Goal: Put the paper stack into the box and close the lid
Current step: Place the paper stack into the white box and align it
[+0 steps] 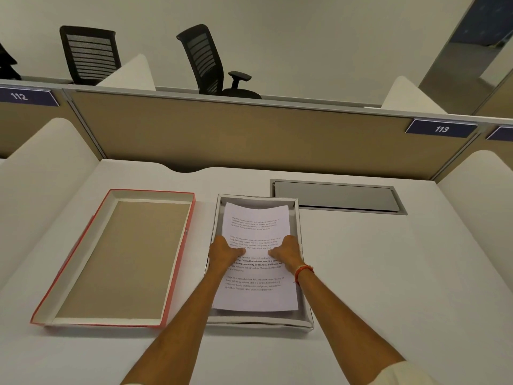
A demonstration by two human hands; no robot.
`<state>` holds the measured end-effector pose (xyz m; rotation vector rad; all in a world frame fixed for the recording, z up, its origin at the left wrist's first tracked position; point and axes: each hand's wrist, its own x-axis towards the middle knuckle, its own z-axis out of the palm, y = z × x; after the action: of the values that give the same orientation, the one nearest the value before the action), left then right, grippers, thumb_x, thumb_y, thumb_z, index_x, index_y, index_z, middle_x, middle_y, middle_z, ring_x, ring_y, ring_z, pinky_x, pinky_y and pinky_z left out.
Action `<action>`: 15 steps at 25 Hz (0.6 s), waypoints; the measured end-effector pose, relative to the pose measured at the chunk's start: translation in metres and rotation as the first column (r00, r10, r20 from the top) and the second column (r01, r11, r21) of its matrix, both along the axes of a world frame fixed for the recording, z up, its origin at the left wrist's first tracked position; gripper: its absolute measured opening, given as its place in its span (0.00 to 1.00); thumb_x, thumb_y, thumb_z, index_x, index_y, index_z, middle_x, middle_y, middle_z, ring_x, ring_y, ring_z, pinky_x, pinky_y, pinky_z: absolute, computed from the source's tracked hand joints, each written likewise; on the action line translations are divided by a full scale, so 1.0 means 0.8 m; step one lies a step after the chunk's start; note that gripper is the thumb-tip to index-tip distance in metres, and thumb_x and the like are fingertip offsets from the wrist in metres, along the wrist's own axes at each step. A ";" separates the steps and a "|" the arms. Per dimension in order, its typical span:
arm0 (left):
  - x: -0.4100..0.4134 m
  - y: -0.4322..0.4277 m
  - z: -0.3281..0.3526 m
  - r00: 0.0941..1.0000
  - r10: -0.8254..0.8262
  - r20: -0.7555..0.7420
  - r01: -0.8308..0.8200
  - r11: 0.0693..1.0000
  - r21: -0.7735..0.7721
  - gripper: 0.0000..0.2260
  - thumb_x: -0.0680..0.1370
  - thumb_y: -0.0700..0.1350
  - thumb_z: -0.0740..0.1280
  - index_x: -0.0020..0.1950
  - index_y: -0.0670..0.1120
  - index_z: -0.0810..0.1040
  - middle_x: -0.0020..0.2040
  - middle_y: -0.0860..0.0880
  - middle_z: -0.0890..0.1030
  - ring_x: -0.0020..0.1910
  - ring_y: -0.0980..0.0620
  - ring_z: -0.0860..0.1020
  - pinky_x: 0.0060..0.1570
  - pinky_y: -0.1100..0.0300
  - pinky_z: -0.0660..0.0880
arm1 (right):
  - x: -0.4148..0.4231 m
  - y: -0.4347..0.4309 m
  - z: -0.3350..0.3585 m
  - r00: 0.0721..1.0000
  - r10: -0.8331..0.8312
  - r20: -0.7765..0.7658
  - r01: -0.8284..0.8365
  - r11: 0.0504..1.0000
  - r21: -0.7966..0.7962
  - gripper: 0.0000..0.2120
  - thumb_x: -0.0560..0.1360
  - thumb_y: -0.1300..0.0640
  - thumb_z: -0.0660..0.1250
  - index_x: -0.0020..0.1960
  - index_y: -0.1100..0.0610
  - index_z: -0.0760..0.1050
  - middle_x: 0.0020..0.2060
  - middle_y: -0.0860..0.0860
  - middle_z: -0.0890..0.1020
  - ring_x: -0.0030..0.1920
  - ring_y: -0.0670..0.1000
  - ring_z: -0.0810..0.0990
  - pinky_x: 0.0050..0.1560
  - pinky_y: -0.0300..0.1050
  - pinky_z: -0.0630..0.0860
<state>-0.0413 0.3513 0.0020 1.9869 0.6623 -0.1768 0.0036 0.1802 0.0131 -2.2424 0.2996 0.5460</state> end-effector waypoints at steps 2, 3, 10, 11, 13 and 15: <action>0.000 0.000 -0.001 1.000 0.002 -0.002 -0.002 1.000 -0.006 0.22 0.71 0.43 0.76 0.62 0.40 0.76 0.62 0.40 0.81 0.56 0.39 0.82 0.53 0.50 0.80 | -0.001 -0.001 -0.001 1.000 0.002 0.004 -0.002 1.000 0.019 0.14 0.73 0.64 0.72 0.58 0.67 0.76 0.55 0.62 0.82 0.53 0.59 0.84 0.50 0.45 0.81; 0.000 0.001 -0.001 1.000 0.005 -0.002 -0.005 1.000 -0.008 0.22 0.71 0.43 0.76 0.63 0.40 0.76 0.62 0.39 0.81 0.57 0.39 0.82 0.54 0.49 0.80 | -0.002 -0.002 -0.002 1.000 0.003 0.004 -0.003 1.000 0.029 0.14 0.74 0.64 0.72 0.58 0.67 0.76 0.55 0.61 0.82 0.53 0.60 0.84 0.51 0.46 0.82; -0.006 -0.008 -0.003 0.997 0.059 0.049 -0.062 0.996 0.060 0.24 0.70 0.43 0.78 0.62 0.38 0.75 0.62 0.39 0.80 0.58 0.39 0.81 0.52 0.53 0.79 | -0.004 -0.006 -0.001 1.000 -0.012 -0.008 0.012 0.997 0.079 0.16 0.73 0.64 0.73 0.59 0.66 0.76 0.56 0.61 0.83 0.53 0.61 0.84 0.55 0.52 0.83; -0.007 -0.011 -0.002 0.996 0.070 0.051 -0.073 0.994 0.075 0.26 0.70 0.44 0.78 0.63 0.38 0.74 0.62 0.39 0.80 0.59 0.40 0.80 0.54 0.51 0.79 | -0.004 -0.007 0.001 1.000 -0.024 -0.011 0.025 0.995 0.098 0.16 0.72 0.64 0.73 0.59 0.66 0.76 0.56 0.61 0.83 0.53 0.61 0.84 0.55 0.52 0.83; -0.009 -0.014 -0.001 0.995 0.082 0.052 -0.087 0.991 0.106 0.27 0.70 0.46 0.78 0.64 0.39 0.73 0.62 0.40 0.79 0.60 0.41 0.79 0.57 0.50 0.79 | -0.004 -0.010 0.005 0.998 -0.052 -0.018 0.054 0.988 0.145 0.18 0.72 0.65 0.74 0.60 0.66 0.76 0.56 0.61 0.83 0.54 0.61 0.84 0.54 0.50 0.82; -0.010 -0.016 0.001 0.995 0.087 0.057 -0.094 0.988 0.124 0.27 0.70 0.47 0.77 0.64 0.40 0.73 0.62 0.40 0.79 0.59 0.41 0.80 0.56 0.51 0.79 | -0.004 -0.014 0.008 0.997 -0.076 -0.024 0.079 0.981 0.179 0.19 0.71 0.65 0.75 0.60 0.66 0.76 0.57 0.62 0.82 0.55 0.62 0.83 0.52 0.48 0.81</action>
<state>-0.0493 0.3382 0.0024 2.0703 0.7443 -0.0290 0.0002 0.1687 0.0196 -2.0443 0.3320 0.5297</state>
